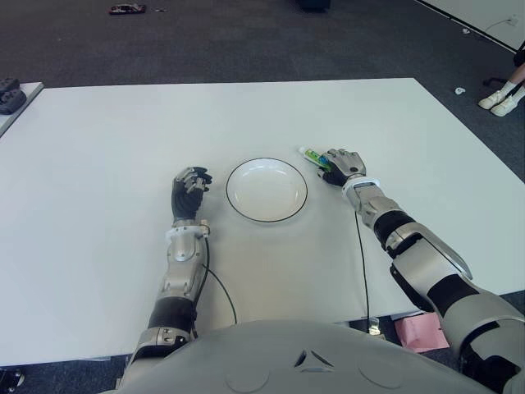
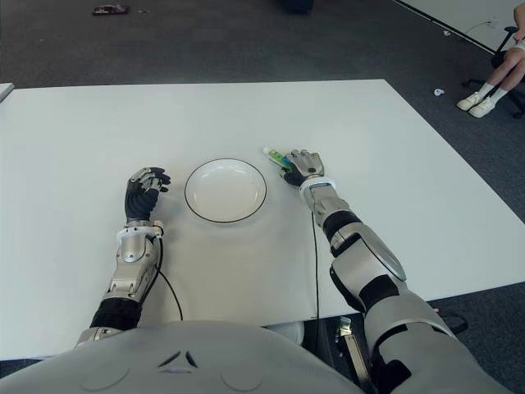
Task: Put the toothpaste on the table into the plate.
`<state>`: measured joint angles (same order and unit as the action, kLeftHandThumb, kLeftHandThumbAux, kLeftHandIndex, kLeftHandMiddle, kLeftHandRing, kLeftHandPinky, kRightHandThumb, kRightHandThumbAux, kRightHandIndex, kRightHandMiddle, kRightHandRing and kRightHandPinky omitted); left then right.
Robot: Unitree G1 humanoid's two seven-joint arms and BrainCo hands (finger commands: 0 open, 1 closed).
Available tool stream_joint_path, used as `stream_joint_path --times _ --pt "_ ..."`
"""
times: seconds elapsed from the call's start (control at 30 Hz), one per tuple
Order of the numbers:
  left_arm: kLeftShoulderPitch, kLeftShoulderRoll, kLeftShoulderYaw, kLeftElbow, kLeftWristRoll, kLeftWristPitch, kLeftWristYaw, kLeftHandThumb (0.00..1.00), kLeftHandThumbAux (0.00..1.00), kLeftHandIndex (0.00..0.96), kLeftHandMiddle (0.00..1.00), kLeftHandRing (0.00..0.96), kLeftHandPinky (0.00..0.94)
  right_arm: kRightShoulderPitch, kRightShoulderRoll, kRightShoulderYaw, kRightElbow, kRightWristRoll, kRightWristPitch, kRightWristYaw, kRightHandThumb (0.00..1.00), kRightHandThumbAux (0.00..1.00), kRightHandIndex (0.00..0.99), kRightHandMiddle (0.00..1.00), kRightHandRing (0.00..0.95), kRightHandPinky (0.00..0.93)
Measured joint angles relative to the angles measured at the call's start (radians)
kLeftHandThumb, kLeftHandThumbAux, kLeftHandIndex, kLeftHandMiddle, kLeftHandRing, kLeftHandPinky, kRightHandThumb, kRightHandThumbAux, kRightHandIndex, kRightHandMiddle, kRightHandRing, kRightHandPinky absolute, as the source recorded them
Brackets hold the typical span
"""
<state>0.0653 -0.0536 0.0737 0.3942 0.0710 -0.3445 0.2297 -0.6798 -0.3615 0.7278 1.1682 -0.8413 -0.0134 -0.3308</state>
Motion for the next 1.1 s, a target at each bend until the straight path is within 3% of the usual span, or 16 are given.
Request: stream_joint_path --times 0.03,0.1,0.23,0.73,1.1 --pt "0.0 0.0 0.0 0.0 0.0 -0.001 0.0 0.71 0.716 0.434 0.514 0.501 0.497 -0.001 0.0 0.0 0.001 0.0 0.0 -0.005 0.719 0.509 0.406 0.447 0.448 0.471" --pt "0.0 0.0 0.0 0.0 0.0 -0.002 0.0 0.71 0.716 0.434 0.515 0.504 0.5 -0.001 0.0 0.0 0.003 0.0 -0.001 -0.015 0.723 0.603 0.419 0.508 0.51 0.512" --pt "0.0 -0.001 0.0 -0.001 0.0 -0.003 0.0 0.709 0.717 0.434 0.514 0.508 0.498 0.0 0.0 -0.006 0.004 0.004 -0.008 -0.032 0.822 0.656 0.435 0.489 0.586 0.571" --pt "0.002 -0.003 0.001 -0.011 0.001 0.013 0.017 0.711 0.716 0.435 0.513 0.503 0.486 0.02 0.005 -0.05 -0.023 0.029 -0.007 -0.043 0.842 0.68 0.403 0.565 0.742 0.772" --pt "0.004 -0.004 0.003 -0.012 0.001 0.013 0.024 0.71 0.716 0.434 0.513 0.507 0.5 0.056 -0.01 -0.095 -0.086 0.076 -0.013 -0.023 0.84 0.683 0.406 0.578 0.787 0.807"
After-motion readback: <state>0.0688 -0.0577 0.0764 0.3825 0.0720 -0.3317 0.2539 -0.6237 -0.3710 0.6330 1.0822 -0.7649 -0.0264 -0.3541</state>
